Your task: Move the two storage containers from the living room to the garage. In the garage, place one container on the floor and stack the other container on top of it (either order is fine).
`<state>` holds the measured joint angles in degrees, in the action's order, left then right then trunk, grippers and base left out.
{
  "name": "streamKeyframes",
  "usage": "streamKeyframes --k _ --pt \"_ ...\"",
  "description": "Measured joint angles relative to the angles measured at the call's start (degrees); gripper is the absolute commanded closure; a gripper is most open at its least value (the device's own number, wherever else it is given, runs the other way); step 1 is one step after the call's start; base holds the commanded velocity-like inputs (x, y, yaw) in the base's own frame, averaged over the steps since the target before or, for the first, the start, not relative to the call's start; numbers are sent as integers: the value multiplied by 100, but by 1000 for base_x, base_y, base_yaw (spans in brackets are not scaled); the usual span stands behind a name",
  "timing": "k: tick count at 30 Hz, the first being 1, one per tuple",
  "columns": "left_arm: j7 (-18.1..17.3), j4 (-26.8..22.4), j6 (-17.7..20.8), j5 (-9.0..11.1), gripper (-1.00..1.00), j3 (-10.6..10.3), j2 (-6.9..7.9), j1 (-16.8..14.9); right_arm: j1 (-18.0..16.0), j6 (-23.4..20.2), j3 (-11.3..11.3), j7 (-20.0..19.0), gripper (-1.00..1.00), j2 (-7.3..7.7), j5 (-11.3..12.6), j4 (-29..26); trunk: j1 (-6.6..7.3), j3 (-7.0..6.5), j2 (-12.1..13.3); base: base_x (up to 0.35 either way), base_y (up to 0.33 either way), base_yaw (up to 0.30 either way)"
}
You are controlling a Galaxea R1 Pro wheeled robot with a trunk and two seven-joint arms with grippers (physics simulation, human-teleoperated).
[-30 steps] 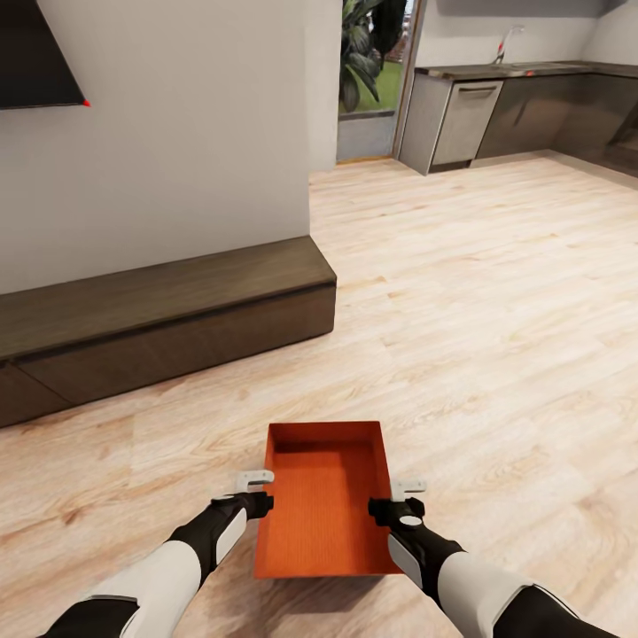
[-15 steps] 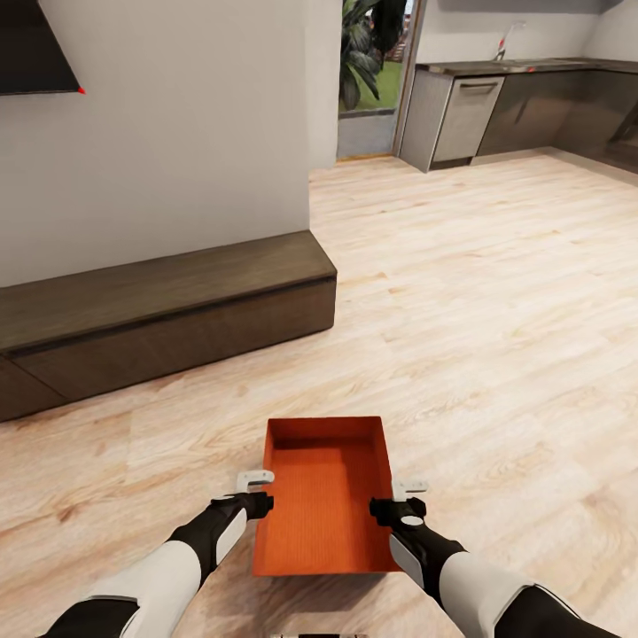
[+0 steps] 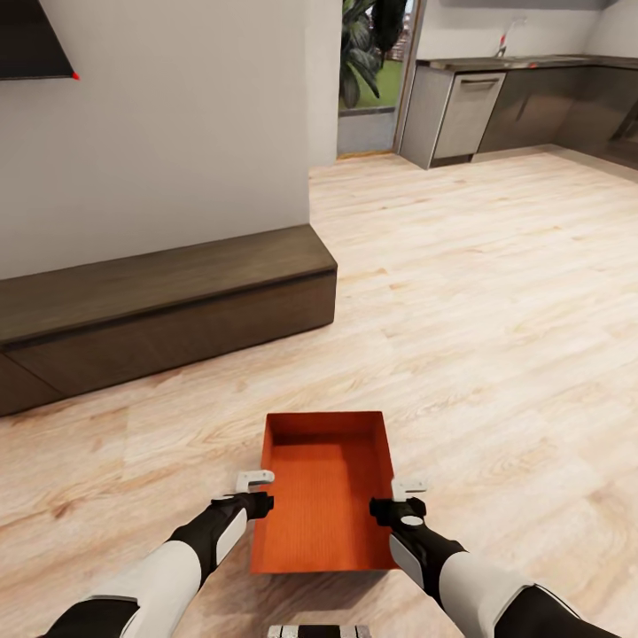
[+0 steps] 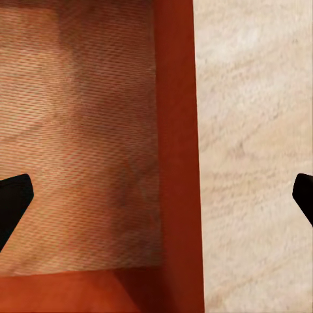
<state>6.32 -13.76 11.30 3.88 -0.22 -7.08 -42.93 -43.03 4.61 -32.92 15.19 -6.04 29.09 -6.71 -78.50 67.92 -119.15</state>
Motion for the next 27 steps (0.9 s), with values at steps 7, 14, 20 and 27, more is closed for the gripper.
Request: streamKeyframes --k 7,14,20,27 --pt "-1 -7 -2 0 -100 0 -2 -3 -2 0 0 0 -100 -1 1 0 -110 90 -202 0 0 0" --pt "-2 -11 -2 8 -100 0 -3 -4 0 0 1 0 -100 7 1 0 -176 144 -321 0 0 0" --pt "-5 -9 6 9 -100 0 -18 -2 -1 0 1 0 -100 23 0 0 -308 251 -562 0 0 0" --pt "-5 -9 2 9 -100 0 -28 -2 -2 0 2 0 -100 201 4 0 -461 377 -842 0 0 0"
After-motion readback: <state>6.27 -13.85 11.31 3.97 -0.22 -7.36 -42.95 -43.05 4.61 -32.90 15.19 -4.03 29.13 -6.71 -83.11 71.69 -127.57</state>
